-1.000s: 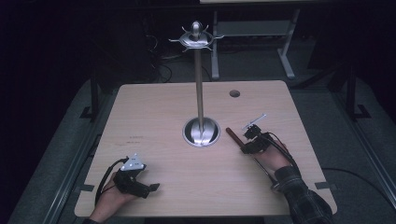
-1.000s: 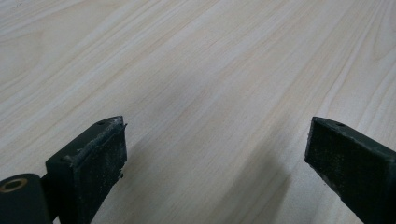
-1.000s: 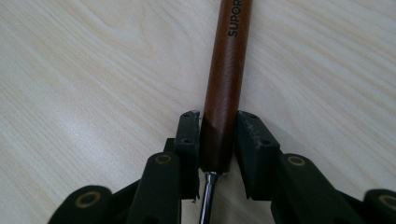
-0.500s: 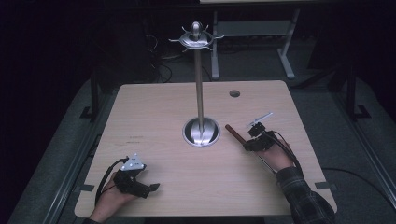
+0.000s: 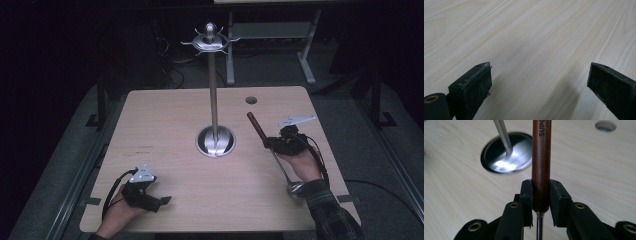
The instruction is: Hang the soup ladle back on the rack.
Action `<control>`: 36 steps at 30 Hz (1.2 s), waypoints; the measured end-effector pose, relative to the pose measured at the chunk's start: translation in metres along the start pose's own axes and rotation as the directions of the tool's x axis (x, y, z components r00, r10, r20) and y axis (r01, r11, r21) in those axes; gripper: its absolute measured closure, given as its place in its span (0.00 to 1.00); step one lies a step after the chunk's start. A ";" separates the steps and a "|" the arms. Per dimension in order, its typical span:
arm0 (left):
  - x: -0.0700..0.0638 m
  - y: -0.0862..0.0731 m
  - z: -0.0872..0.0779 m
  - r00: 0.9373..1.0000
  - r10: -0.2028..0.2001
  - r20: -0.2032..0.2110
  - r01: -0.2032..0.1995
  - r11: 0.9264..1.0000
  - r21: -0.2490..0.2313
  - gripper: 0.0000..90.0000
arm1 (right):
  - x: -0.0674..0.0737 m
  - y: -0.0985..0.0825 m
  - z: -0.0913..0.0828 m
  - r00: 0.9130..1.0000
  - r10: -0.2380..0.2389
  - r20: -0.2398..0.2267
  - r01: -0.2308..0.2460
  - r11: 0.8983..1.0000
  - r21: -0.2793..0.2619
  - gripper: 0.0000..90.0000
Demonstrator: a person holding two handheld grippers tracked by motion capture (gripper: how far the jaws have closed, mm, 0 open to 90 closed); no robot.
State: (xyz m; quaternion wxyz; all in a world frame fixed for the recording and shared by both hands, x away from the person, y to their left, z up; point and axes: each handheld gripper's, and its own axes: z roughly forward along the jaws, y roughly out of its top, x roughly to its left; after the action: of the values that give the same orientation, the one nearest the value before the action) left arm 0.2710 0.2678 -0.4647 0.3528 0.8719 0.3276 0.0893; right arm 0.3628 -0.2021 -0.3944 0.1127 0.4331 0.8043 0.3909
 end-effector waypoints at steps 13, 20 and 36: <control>0.000 0.000 0.000 1.000 0.001 -0.002 -0.001 1.000 -0.007 0.06 | 0.003 0.005 -0.025 0.998 -0.034 -0.044 0.022 0.965 -0.262 0.82; 0.000 0.000 -0.001 1.000 0.005 -0.001 -0.005 1.000 -0.003 0.06 | 0.013 0.015 -0.037 0.996 -0.065 -0.054 0.042 0.934 -0.355 0.83; 0.000 0.000 -0.001 1.000 -0.004 0.004 0.004 1.000 -0.009 0.06 | 0.051 0.071 -0.061 0.984 -0.155 -0.083 0.092 0.857 -0.507 0.82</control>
State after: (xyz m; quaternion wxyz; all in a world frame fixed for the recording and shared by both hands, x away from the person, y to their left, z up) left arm 0.2707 0.2678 -0.4639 0.3574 0.8699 0.3281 0.0885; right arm 0.3430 -0.1719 -0.2940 0.1971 0.3121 0.7067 0.6036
